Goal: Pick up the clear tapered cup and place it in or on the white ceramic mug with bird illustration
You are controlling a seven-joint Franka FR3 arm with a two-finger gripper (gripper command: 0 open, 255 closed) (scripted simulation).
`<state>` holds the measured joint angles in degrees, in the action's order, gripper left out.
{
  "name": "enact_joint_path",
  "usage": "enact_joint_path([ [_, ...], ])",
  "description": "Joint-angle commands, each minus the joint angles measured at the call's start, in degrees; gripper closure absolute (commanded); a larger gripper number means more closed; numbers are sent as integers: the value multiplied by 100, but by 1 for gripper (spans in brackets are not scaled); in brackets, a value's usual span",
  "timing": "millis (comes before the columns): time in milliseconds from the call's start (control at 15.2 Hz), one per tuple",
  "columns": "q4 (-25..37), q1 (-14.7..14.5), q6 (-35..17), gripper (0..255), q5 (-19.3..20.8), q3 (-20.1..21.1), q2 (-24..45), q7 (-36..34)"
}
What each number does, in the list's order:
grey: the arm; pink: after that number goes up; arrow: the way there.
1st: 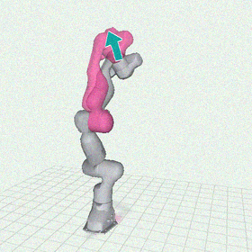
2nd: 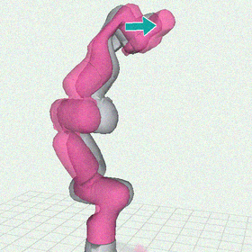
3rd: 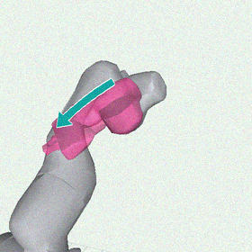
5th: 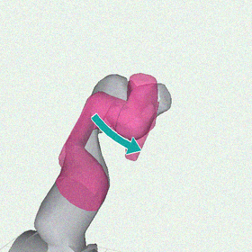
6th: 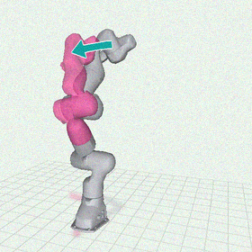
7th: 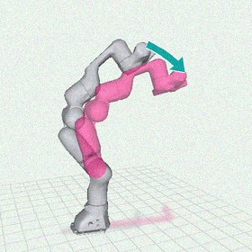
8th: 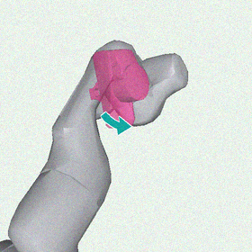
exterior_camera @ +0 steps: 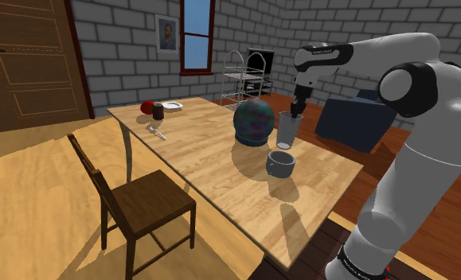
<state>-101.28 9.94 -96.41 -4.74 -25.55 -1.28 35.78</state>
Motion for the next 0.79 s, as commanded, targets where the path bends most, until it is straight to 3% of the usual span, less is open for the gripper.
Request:
enact_joint_path([
  [0, -130, 4, -148, 255, -8, -4, 15, 22],
  [726, -912, 7, -994, 255, -57, -8, 91, 115],
])
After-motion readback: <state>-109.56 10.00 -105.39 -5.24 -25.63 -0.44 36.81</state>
